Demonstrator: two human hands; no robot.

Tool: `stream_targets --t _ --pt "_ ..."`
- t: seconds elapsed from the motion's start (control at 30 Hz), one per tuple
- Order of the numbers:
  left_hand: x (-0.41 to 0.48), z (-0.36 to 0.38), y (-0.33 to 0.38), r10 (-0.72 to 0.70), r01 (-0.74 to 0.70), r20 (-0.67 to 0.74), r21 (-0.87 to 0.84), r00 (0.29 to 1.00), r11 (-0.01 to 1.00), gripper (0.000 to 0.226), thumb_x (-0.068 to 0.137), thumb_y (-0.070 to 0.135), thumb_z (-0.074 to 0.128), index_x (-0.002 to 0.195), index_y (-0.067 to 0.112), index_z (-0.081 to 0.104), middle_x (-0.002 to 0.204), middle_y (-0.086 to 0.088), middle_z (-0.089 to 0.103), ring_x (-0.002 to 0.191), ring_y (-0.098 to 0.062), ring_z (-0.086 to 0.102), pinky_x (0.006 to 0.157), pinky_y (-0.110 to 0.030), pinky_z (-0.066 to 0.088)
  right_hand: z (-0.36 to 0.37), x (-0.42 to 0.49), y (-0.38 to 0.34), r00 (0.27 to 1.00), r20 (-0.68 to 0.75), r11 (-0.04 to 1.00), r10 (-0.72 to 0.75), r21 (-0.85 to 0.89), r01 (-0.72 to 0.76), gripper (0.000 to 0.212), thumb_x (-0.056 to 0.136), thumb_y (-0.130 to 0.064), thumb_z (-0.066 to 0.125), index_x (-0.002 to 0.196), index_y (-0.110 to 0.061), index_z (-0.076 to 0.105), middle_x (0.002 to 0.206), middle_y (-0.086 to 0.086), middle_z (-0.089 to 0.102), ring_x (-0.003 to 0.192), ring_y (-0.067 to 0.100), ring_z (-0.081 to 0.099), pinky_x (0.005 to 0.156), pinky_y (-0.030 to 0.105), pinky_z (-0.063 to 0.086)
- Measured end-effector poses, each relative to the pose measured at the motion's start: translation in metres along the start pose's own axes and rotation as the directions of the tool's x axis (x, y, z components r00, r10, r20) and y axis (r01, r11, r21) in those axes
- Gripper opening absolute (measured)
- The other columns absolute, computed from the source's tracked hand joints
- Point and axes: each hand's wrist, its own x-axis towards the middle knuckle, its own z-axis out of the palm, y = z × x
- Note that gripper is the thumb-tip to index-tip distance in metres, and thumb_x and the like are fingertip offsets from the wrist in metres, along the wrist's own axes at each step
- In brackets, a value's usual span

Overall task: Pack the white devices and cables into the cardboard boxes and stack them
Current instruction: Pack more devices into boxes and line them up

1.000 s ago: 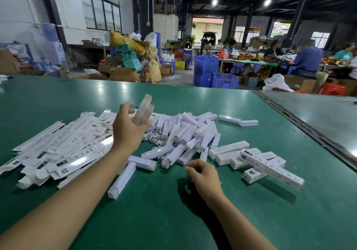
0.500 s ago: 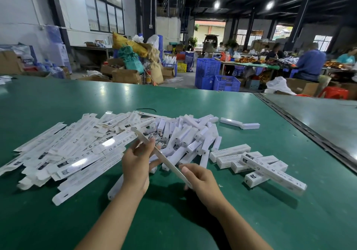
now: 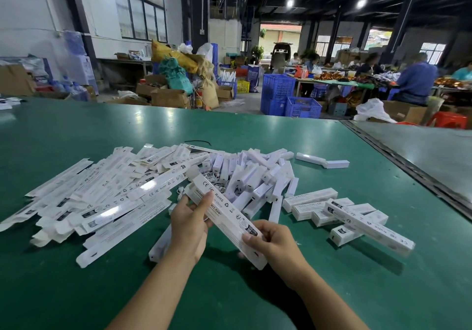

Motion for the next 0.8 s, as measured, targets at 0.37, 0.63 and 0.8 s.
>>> stream_targets --t 0.37,0.63,0.8 --pt "-0.011 0.005 -0.012 0.067 -0.069 0.018 0.195 0.998 0.978 0.058 0.091 0.01 0.069 0.14 0.027 0.043 0.118 -0.008 0.068 0.101 -0.023 0.073 0.073 -0.032 0.061 0.007 0.004 0.004 0.969 -0.22 0.993 -0.109 0.025 0.118 0.016 0.088 -0.013 0.071 0.104 -0.017 0.069 0.092 0.006 0.074 0.072 0.032 0.074 0.064 0.034 0.059" --pt "-0.028 0.013 -0.023 0.101 -0.239 0.279 0.52 0.955 0.82 0.094 0.085 0.012 0.078 0.15 0.046 0.02 0.136 0.009 0.058 0.098 -0.005 0.071 0.084 -0.016 0.054 0.004 0.003 0.0 0.934 -0.246 0.959 -0.259 -0.181 0.218 0.024 0.085 -0.027 0.074 0.108 -0.026 0.069 0.099 -0.004 0.074 0.089 0.018 0.069 0.082 0.039 0.055" --pt "-0.029 0.014 -0.018 0.169 -0.262 0.236 0.449 0.957 0.855 0.078 0.083 0.005 0.077 0.138 0.045 0.039 0.13 0.002 0.062 0.094 -0.008 0.073 0.079 -0.015 0.053 0.004 -0.001 -0.005 0.983 -0.104 0.984 -0.149 0.078 0.157 0.04 0.083 -0.012 0.046 0.112 -0.023 0.072 0.108 0.003 0.074 0.094 0.011 0.066 0.084 0.024 0.054"
